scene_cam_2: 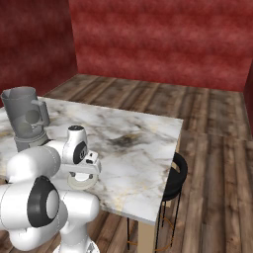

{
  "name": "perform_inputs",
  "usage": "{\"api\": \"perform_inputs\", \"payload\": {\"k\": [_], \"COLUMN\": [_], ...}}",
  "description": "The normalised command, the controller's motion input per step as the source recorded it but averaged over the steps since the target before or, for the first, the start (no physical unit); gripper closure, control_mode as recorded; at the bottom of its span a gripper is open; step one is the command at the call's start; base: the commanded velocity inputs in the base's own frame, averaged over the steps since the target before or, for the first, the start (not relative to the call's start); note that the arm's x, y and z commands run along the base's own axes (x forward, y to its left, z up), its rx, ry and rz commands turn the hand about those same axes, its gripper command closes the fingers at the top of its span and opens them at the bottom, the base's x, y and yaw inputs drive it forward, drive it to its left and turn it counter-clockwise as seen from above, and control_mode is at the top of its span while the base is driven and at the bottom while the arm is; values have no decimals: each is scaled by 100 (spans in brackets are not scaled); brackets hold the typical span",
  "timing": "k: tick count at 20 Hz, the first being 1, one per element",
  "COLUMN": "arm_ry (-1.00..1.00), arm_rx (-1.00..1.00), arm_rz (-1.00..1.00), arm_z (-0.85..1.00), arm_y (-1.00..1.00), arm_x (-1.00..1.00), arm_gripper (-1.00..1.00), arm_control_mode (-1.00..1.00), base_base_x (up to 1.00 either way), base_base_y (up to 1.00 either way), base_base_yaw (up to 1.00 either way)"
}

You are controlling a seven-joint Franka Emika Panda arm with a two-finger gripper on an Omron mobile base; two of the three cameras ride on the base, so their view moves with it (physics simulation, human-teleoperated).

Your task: Grab the lime and lemon from the fridge, place them in the blender, close the lid, and turn on the blender to create a marinade.

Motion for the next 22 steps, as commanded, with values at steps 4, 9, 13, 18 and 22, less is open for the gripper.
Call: {"api": "perform_inputs", "payload": {"k": [4,9,13,18,22], "arm_ry": [0,0,-2,-1,0], "arm_rx": [0,0,0,1,2], "arm_rz": [0,0,0,1,1], "arm_z": [-19,-29,-18,-11,-12], "arm_y": [0,6,22,6,2], "arm_x": [0,0,0,0,0], "arm_gripper": [-100,-100,-100,-100,-100], "arm_control_mode": [-100,-100,-100,-100,-100], "base_base_x": [0,0,0,0,0], "base_base_y": [0,0,0,0,0], "base_base_yaw": [0,0,0,0,0]}}
